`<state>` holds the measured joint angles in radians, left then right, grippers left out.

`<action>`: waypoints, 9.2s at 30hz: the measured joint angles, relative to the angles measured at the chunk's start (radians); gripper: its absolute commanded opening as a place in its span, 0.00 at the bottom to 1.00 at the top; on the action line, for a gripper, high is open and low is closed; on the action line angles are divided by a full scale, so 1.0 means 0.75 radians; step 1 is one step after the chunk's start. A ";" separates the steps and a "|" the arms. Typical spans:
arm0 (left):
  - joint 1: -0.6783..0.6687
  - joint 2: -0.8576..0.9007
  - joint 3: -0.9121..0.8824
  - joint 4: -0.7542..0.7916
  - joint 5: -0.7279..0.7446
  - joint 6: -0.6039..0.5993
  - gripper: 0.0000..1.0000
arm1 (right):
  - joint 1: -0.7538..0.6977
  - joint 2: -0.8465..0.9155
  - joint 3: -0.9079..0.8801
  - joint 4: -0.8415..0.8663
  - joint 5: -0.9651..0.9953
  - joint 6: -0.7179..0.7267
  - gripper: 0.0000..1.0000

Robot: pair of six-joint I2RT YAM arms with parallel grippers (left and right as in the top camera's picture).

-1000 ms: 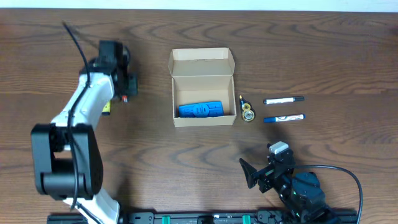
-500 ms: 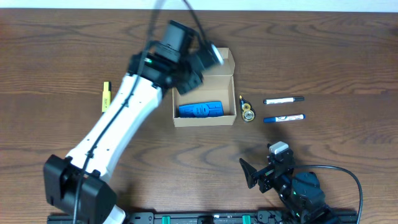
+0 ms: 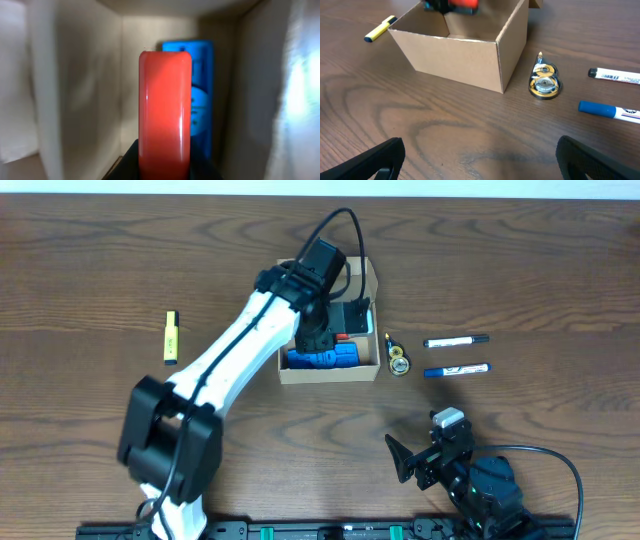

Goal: Pack container

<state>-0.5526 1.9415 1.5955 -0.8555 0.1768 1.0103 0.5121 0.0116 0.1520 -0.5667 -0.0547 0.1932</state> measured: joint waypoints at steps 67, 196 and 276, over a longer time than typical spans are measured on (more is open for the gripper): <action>0.227 -0.348 0.161 -0.007 -0.188 -0.669 0.59 | 0.000 0.000 0.000 0.000 -0.001 -0.001 0.99; -0.193 0.065 0.071 0.243 -0.095 -2.324 0.06 | 0.000 0.000 0.000 0.000 0.000 0.000 0.99; -0.084 -0.758 0.071 -0.776 -0.280 -1.247 0.95 | 0.000 0.000 0.000 0.001 0.071 0.035 0.99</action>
<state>-0.6155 1.3731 1.6485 -1.4376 -0.0334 0.0750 0.5121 0.0116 0.1520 -0.5663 -0.0017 0.2195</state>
